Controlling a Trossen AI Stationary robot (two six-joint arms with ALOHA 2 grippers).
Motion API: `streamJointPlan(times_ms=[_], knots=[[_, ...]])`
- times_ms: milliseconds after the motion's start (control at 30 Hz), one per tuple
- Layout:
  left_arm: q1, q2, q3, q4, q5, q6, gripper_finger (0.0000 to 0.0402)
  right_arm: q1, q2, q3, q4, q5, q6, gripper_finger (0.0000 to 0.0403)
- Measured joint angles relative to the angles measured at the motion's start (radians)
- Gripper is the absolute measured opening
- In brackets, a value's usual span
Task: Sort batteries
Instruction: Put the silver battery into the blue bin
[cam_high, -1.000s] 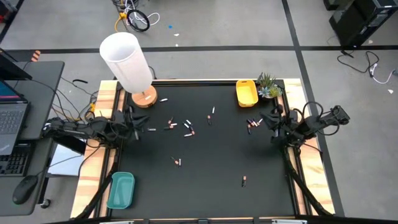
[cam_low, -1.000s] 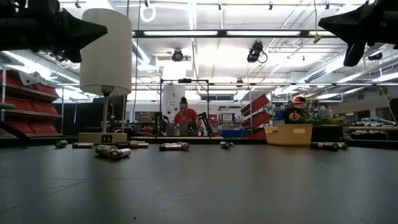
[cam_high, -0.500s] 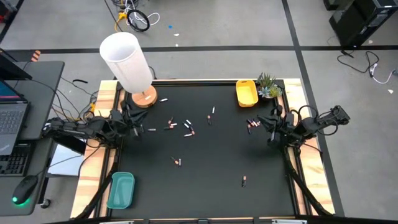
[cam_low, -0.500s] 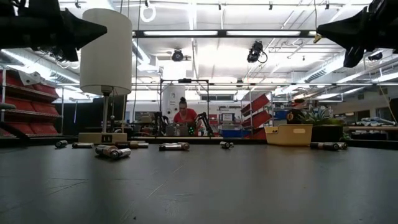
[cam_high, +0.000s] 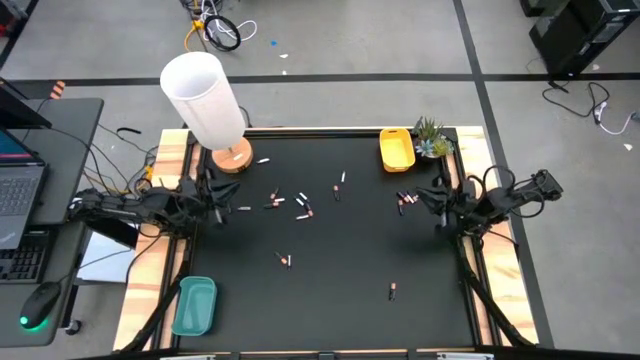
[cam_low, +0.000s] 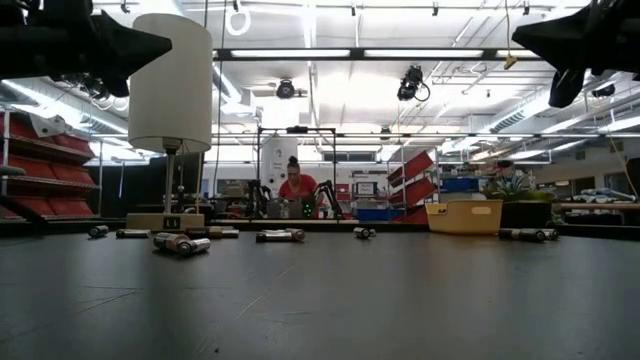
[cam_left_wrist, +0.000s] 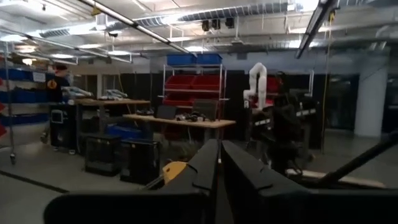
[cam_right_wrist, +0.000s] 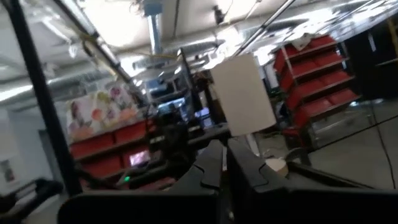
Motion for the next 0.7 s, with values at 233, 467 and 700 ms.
streamJointPlan(times_ms=[233, 467, 700], knots=[[0.0, 0.01, 0.0, -0.038, 0.022, -0.123, 0.0034, 0.0, 0.0, 0.0, -0.01, -0.002, -0.076, 0.0028], [0.0, 0.079, 0.019, -0.101, 0.025, -0.226, 0.0044, 0.0, 0.01, 0.0, -0.018, 0.002, -0.072, 0.0056], [0.0, 0.249, 0.186, -0.358, -0.024, -0.223, 0.011, 0.001, 0.157, 0.0, -0.038, 0.068, 0.022, 0.0087]])
